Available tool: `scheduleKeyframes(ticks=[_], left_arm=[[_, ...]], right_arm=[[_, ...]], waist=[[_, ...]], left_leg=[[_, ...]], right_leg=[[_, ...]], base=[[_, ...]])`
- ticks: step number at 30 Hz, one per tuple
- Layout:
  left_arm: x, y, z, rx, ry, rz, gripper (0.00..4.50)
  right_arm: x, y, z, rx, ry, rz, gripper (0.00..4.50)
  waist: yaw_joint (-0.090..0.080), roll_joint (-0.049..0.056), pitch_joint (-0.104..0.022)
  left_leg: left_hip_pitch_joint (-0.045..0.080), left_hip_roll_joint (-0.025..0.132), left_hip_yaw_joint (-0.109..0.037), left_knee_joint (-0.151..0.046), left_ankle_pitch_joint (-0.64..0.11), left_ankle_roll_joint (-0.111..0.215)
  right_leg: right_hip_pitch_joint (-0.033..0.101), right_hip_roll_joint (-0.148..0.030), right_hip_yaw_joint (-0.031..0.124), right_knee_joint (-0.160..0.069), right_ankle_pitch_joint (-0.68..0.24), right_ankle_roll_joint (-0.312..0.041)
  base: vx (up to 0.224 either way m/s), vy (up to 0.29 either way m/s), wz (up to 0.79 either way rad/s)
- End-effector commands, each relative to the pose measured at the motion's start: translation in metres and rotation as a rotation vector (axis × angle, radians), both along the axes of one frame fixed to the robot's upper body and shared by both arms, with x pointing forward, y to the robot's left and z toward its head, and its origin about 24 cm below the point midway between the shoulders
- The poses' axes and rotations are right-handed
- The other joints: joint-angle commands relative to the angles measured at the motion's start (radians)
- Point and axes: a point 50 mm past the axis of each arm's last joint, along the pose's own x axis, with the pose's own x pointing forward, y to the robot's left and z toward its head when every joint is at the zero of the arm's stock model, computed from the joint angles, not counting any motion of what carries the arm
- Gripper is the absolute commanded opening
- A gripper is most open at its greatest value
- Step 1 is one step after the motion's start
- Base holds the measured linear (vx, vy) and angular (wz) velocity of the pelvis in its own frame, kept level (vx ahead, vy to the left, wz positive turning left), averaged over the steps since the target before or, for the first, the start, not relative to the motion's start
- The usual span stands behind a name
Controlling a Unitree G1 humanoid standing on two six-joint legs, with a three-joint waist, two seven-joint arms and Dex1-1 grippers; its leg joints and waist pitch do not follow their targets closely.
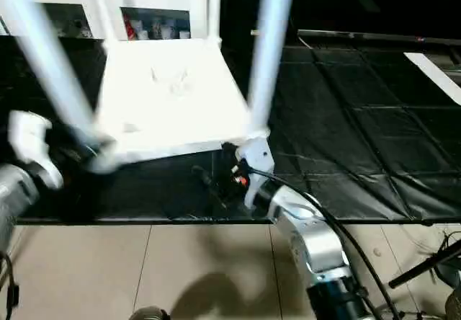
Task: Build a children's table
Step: Flip table
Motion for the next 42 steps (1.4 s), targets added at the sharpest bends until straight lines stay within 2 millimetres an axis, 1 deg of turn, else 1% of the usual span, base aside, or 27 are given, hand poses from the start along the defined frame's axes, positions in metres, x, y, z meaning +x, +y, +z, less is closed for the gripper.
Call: scheduleKeyframes(ticks=[1, 2, 3, 4, 5, 6, 7, 9, 12, 13, 15, 17, 18, 19, 20, 21, 22, 25, 28, 30, 32, 34, 38, 39, 40, 41, 42], left_arm=[[0.006, -0.006, -0.006, 0.032, 0.018, 0.064, 4.46], [0.006, -0.006, -0.006, 0.032, 0.018, 0.064, 4.46], [0.013, -0.006, -0.006, 0.033, -0.007, 0.146, 4.46], [0.014, -0.006, -0.005, 0.028, -0.014, 0.169, 4.29], [0.017, -0.008, -0.004, 0.003, -0.039, 0.211, 4.19], [0.018, -0.009, -0.003, -0.004, -0.046, 0.223, 4.11], [0.020, -0.010, -0.002, -0.027, -0.060, 0.251, 4.08], [0.020, -0.014, -0.001, -0.060, -0.072, 0.273, 3.86], [0.019, -0.018, -0.001, -0.062, -0.084, 0.311, 3.70], [0.018, -0.019, -0.004, -0.068, -0.086, 0.347, 3.61], [0.017, -0.019, -0.006, -0.072, -0.086, 0.379, 3.53], [0.016, -0.020, -0.008, -0.070, -0.093, 0.418, 3.32], [0.016, -0.020, -0.008, -0.071, -0.094, 0.423, 3.19], [0.014, -0.023, -0.009, -0.080, -0.100, 0.433, 3.19], [0.013, -0.025, -0.009, -0.084, -0.101, 0.435, 3.09], [0.013, -0.025, -0.009, -0.084, -0.101, 0.435, 3.09], [0.011, -0.028, -0.010, -0.089, -0.099, 0.434, 2.84], [0.009, -0.031, -0.011, -0.092, -0.094, 0.439, 2.75], [0.008, -0.032, -0.011, -0.090, -0.092, 0.442, 2.46], [0.007, -0.035, -0.012, -0.092, -0.082, 0.456, 2.40], [0.007, -0.037, -0.013, -0.096, -0.075, 0.463, 2.30], [0.006, -0.039, -0.015, -0.108, -0.064, 0.468, 2.25], [0.005, -0.048, -0.018, -0.125, -0.049, 0.447, 2.23], [0.004, -0.050, -0.019, -0.143, -0.043, 0.453, 2.23], [0.004, -0.050, -0.019, -0.156, -0.039, 0.458, 2.23], [0.003, -0.053, -0.019, -0.193, -0.029, 0.468, 2.23], [0.002, -0.054, -0.019, -0.224, -0.020, 0.476, 2.23]], right_arm=[[0.002, -0.002, 0.003, 0.008, -0.007, 0.013, 4.50], [0.002, -0.002, 0.003, 0.008, -0.007, 0.013, 4.50], [0.002, -0.001, 0.004, 0.006, -0.011, 0.022, 4.50], [0.002, 0.000, 0.004, 0.005, -0.013, 0.026, 4.50], [0.002, 0.001, 0.004, 0.004, -0.011, 0.040, 4.50], [0.001, 0.001, 0.004, 0.004, -0.011, 0.044, 4.50], [0.001, 0.002, 0.004, 0.002, -0.011, 0.053, 4.50], [0.001, 0.003, 0.004, 0.002, -0.011, 0.058, 4.50], [0.000, 0.003, 0.005, -0.002, -0.012, 0.064, 4.50], [0.000, 0.002, 0.005, -0.003, -0.012, 0.067, 4.50], [-0.001, 0.002, 0.005, -0.003, -0.012, 0.071, 4.50], [-0.002, 0.002, 0.005, 0.000, -0.011, 0.085, 4.50], [-0.002, 0.002, 0.005, 0.001, -0.011, 0.088, 4.50], [-0.004, 0.003, 0.005, 0.010, -0.013, 0.111, 4.50], [-0.005, 0.004, 0.005, 0.016, -0.014, 0.125, 4.50], [-0.005, 0.004, 0.005, 0.016, -0.014, 0.125, 4.50], [-0.006, 0.005, 0.006, 0.024, -0.013, 0.150, 4.50], [-0.007, 0.005, 0.008, 0.027, -0.008, 0.178, 4.50], [-0.006, 0.004, 0.007, 0.021, -0.004, 0.179, 4.50], [-0.006, 0.003, 0.007, 0.016, -0.001, 0.175, 4.50], [-0.005, 0.003, 0.006, 0.014, 0.000, 0.168, 4.50], [-0.003, 0.002, 0.007, 0.006, -0.004, 0.140, 4.50], [0.001, -0.001, 0.005, -0.002, -0.001, 0.074, 4.50], [0.002, -0.002, 0.005, 0.005, 0.009, 0.050, 4.50], [0.003, -0.002, 0.004, 0.009, 0.016, 0.033, 4.50], [0.006, -0.002, 0.005, 0.033, 0.041, -0.009, 4.50], [0.009, -0.001, 0.005, 0.051, 0.063, -0.042, 4.50]], waist=[[-0.008, 0.017, -0.064], [-0.009, 0.017, -0.064], [-0.010, 0.013, -0.066], [-0.010, 0.014, -0.066], [-0.012, 0.006, -0.068], [-0.012, 0.009, -0.068], [-0.015, 0.008, -0.069], [-0.020, 0.006, -0.070], [-0.024, 0.008, -0.071], [-0.024, 0.009, -0.071], [-0.023, 0.007, -0.071], [-0.023, 0.007, -0.070], [-0.024, 0.007, -0.069], [-0.023, 0.008, -0.070], [-0.023, 0.009, -0.070], [-0.023, 0.008, -0.070], [-0.023, 0.008, -0.070], [-0.023, 0.007, -0.069], [-0.023, 0.008, -0.070], [-0.024, 0.010, -0.070], [-0.024, 0.008, -0.070], [-0.025, 0.013, -0.071], [-0.026, 0.011, -0.070], [-0.026, 0.010, -0.070], [-0.027, 0.014, -0.070], [-0.027, 0.010, -0.071], [-0.028, 0.012, -0.072]], left_leg=[[0.020, 0.000, 0.016, -0.068, -0.322, -0.037], [0.020, 0.000, 0.017, -0.067, -0.317, -0.035], [0.019, 0.000, 0.017, -0.067, -0.307, -0.032], [0.016, -0.001, 0.016, -0.066, -0.292, -0.031], [0.015, -0.001, 0.016, -0.065, -0.277, -0.029], [0.013, -0.002, 0.016, -0.064, -0.270, -0.030], [0.014, -0.001, 0.016, -0.063, -0.257, -0.028], [0.012, -0.001, 0.017, -0.061, -0.239, -0.023], [0.012, -0.002, 0.018, -0.057, -0.223, -0.014], [0.012, -0.002, 0.019, -0.056, -0.222, -0.013], [0.012, -0.003, 0.020, -0.055, -0.221, -0.010], [0.013, -0.003, 0.020, -0.056, -0.230, -0.009], [0.013, -0.002, 0.019, -0.057, -0.235, -0.009], [0.013, -0.001, 0.019, -0.057, -0.240, -0.009], [0.013, 0.000, 0.018, -0.056, -0.243, -0.008], [0.012, 0.000, 0.018, -0.057, -0.244, -0.006], [0.013, 0.000, 0.019, -0.056, -0.242, -0.005], [0.012, 0.000, 0.019, -0.056, -0.243, -0.003], [0.013, 0.000, 0.018, -0.055, -0.238, -0.003], [0.013, 0.001, 0.018, -0.055, -0.234, -0.005], [0.013, -0.001, 0.019, -0.054, -0.232, -0.004], [0.013, -0.001, 0.019, -0.053, -0.230, -0.006], [0.014, -0.001, 0.019, -0.054, -0.242, -0.012], [0.014, -0.001, 0.020, -0.054, -0.241, -0.012], [0.014, -0.001, 0.019, -0.054, -0.239, -0.014], [0.013, -0.002, 0.019, -0.053, -0.231, -0.012], [0.013, -0.002, 0.019, -0.052, -0.224, -0.013]], right_leg=[[0.034, -0.061, 0.045, -0.079, -0.134, -0.158], [0.035, -0.061, 0.045, -0.081, -0.138, -0.152], [0.038, -0.062, 0.045, -0.080, -0.131, -0.149], [0.039, -0.061, 0.044, -0.080, -0.122, -0.144], [0.042, -0.062, 0.043, -0.080, -0.117, -0.139], [0.043, -0.062, 0.043, -0.078, -0.111, -0.142], [0.043, -0.062, 0.042, -0.077, -0.093, -0.146], [0.044, -0.060, 0.041, -0.074, -0.060, -0.154], [0.044, -0.059, 0.041, -0.073, -0.036, -0.160], [0.045, -0.058, 0.041, -0.073, -0.036, -0.160], [0.045, -0.058, 0.041, -0.074, -0.040, -0.158], [0.044, -0.058, 0.041, -0.077, -0.063, -0.151], [0.044, -0.058, 0.041, -0.077, -0.071, -0.150], [0.044, -0.059, 0.041, -0.079, -0.080, -0.150], [0.043, -0.059, 0.041, -0.078, -0.073, -0.152], [0.044, -0.059, 0.041, -0.078, -0.072, -0.153], [0.043, -0.058, 0.041, -0.078, -0.072, -0.154], [0.043, -0.058, 0.041, -0.079, -0.072, -0.155], [0.043, -0.057, 0.041, -0.078, -0.072, -0.152], [0.043, -0.056, 0.041, -0.076, -0.058, -0.153], [0.043, -0.055, 0.041, -0.077, -0.056, -0.153], [0.043, -0.055, 0.041, -0.077, -0.056, -0.154], [0.042, -0.055, 0.041, -0.079, -0.076, -0.151], [0.042, -0.055, 0.042, -0.079, -0.075, -0.151], [0.041, -0.054, 0.042, -0.078, -0.066, -0.153], [0.044, -0.054, 0.041, -0.077, -0.054, -0.154], [0.043, -0.053, 0.042, -0.075, -0.043, -0.158]], base=[[0.000, 0.000, 0.00], [0.000, 0.000, 0.00], [0.000, 0.000, 0.00], [0.000, 0.000, 0.00], [0.000, 0.000, 0.00], [0.000, 0.000, 0.00], [0.000, 0.000, 0.00], [0.000, 0.000, 0.00], [0.000, 0.000, 0.00], [0.000, 0.000, 0.00], [0.000, 0.000, 0.00], [0.000, 0.000, 0.00], [0.000, 0.000, 0.00], [0.000, 0.000, 0.00], [0.000, 0.000, 0.00], [0.000, 0.000, 0.00], [0.000, 0.000, 0.00], [0.000, 0.000, 0.00], [0.000, 0.000, 0.00], [0.000, 0.000, 0.00], [0.000, 0.000, 0.00], [0.000, 0.000, 0.00], [0.000, 0.000, 0.00], [0.000, 0.000, 0.00], [0.000, 0.000, 0.00], [0.000, 0.000, 0.00], [0.000, 0.000, 0.00]])
